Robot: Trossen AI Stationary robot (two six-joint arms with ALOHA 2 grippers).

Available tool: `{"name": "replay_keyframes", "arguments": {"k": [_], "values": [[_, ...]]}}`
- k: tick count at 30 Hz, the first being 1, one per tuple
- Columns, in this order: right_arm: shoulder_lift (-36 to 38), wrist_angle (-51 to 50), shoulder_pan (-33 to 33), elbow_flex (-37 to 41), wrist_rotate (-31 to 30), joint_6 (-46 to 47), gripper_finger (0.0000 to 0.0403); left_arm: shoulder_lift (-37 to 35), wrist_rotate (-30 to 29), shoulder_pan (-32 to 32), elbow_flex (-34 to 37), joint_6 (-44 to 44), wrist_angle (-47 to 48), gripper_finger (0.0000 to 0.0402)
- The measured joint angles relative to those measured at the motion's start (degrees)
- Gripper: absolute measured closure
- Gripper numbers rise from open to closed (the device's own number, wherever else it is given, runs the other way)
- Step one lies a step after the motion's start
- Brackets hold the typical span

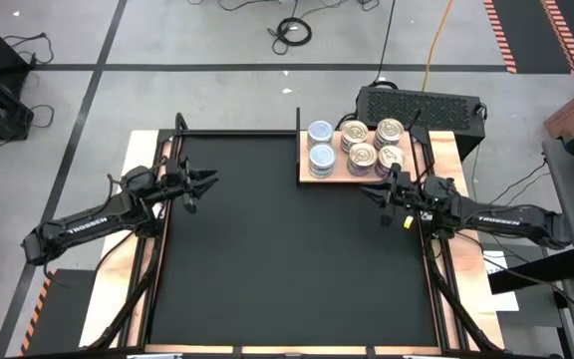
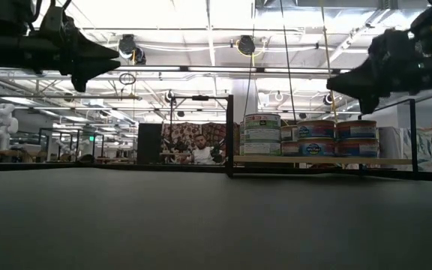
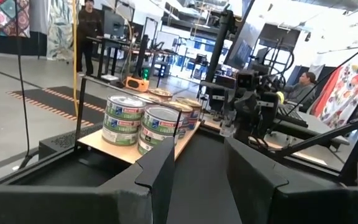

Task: Stack canned seafood by type on shelf
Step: Return to Home Position

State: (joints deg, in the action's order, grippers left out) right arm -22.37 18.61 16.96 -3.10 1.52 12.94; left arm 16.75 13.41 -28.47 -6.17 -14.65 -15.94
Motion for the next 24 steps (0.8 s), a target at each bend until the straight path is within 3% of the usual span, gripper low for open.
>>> {"name": "replay_keyframes", "arguments": {"k": [3,7,12,22,24], "values": [[0.0,1.7,0.0,2.4,-0.1,0.5,0.0339,0.0,0.0,0.5,0.5,-0.5,-0.8,0.026],[-0.1,1.9,-0.1,2.3,0.3,0.8,0.0339,0.0,0.0,2.1,5.5,-1.6,-10.2,0.026],[-0.1,1.4,-0.1,2.3,-0.2,-1.4,0.0339,0.5,-2.4,2.9,5.7,-1.5,-10.0,0.026],[-0.1,-2.1,-0.1,2.3,-1.6,1.2,0.0339,0.5,-1.9,2.9,5.8,-2.8,-10.1,0.026],[-0.1,-5.1,-0.1,2.3,-1.6,-0.4,0.0339,0.5,-2.0,2.9,5.8,1.8,-10.1,0.026]]}}
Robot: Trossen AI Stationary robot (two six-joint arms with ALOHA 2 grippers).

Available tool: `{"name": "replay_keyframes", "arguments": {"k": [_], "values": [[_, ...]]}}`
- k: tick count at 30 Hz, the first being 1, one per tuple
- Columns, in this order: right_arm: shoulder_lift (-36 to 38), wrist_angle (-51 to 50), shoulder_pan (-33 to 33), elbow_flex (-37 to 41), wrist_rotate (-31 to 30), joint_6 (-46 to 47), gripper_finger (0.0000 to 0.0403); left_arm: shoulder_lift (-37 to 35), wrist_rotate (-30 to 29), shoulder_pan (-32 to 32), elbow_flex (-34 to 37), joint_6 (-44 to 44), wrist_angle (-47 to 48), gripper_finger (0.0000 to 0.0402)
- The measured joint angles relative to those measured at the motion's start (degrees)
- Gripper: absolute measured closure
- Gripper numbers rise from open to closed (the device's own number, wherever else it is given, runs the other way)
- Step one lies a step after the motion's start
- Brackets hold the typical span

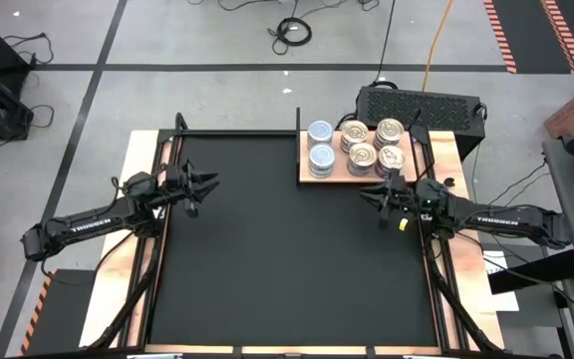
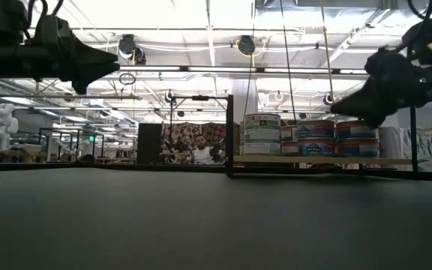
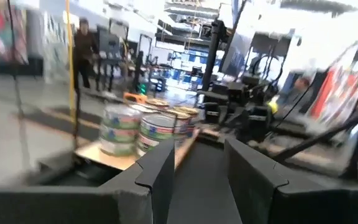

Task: Stack canned seafood by type on shelf
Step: Return to Home Position

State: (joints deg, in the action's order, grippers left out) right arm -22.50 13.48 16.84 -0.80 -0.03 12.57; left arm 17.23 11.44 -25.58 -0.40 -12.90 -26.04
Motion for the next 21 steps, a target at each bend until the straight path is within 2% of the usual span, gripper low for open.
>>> {"name": "replay_keyframes", "arguments": {"k": [5,21], "values": [[0.0,-3.6,0.0,0.0,-1.4,-1.4,0.0339,0.0,-0.6,0.0,0.0,12.0,0.0,0.026],[0.0,-3.6,0.0,0.0,-1.4,-1.3,0.0339,0.0,-0.6,0.0,0.0,13.3,0.0,0.026]]}}
